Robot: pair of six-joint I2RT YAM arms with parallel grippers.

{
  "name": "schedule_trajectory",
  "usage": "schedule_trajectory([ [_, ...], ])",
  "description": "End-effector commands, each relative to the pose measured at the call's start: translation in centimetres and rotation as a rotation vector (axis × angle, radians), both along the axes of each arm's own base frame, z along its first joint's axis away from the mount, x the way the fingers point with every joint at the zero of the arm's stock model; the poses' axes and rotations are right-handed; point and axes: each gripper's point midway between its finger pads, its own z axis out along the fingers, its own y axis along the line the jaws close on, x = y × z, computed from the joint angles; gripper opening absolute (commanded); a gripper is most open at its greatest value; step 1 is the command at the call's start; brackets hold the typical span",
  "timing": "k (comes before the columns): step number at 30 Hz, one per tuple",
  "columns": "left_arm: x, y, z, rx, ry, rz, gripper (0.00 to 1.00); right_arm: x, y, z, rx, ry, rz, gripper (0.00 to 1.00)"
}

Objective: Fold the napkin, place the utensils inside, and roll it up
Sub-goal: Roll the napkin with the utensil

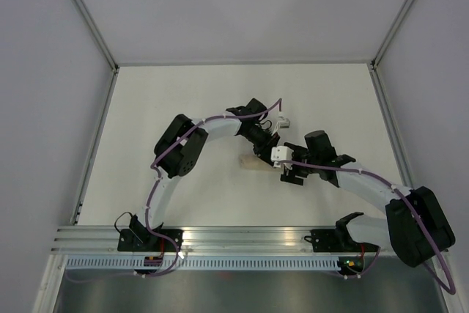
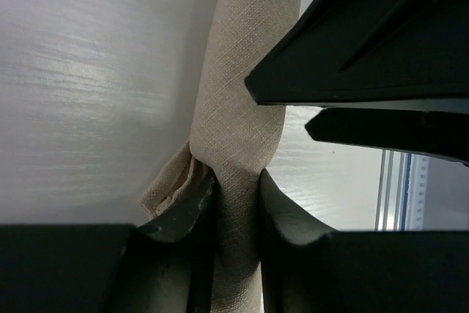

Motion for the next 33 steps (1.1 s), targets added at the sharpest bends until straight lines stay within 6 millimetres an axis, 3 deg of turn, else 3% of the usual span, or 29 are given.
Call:
schedule_trajectory([
  [1,-3.1,5.3,-7.0,0.315,0.171,0.041,0.02,1.4,0.3,-0.3,-0.03,-0.07,0.01,0.8],
  [6,-3.4,5.2,-6.8,0.304,0.208,0.026,0.05,1.6,0.4,-1.7,-0.078,-0.076,0.022,0.67],
  [9,-3.2,4.8,-6.4,0.288,0.21,0.01,0.12,1.5,0.2,-2.2,-0.095,-0.07,0.023,0.57],
  [10,-3.3,4.8,-6.3,0.288,0.219,0.007,0.2,1.5,0.2,-2.3,-0.101,-0.066,0.024,0.54],
  [14,-1.2,4.3,-4.9,0.241,0.165,0.043,0.35,1.1,-0.3,-3.0,-0.14,-0.02,0.025,0.32],
  [16,-0.8,4.1,-3.9,0.208,0.151,0.065,0.39,1.0,-0.3,-3.1,-0.148,0.001,0.028,0.28],
  [17,0.5,3.6,-2.5,0.159,0.099,0.086,0.4,0.7,-0.5,-3.3,-0.161,0.022,0.028,0.25],
  [19,1.4,3.6,-1.7,0.151,0.082,0.136,0.44,0.8,-0.5,-3.4,-0.171,0.038,0.03,0.23],
  [22,3.6,3.6,1.3,0.086,0.062,0.211,0.45,0.2,-0.8,-3.8,-0.205,0.1,0.038,0.21],
  [25,5.0,4.0,2.4,0.08,0.03,0.27,0.45,0.1,-0.8,-3.9,-0.219,0.139,0.04,0.2],
  [30,7.8,5.8,4.8,0.043,-0.002,0.452,0.47,-0.6,-0.8,-4.1,-0.234,0.232,0.028,0.18],
  [31,8.7,5.9,6.4,0.002,-0.039,0.479,0.48,-0.5,-0.7,-4.2,-0.237,0.245,0.027,0.18],
  [33,9.2,6.8,6.8,-0.002,-0.035,0.521,0.49,-0.7,-0.7,-4.4,-0.245,0.269,0.027,0.17],
])
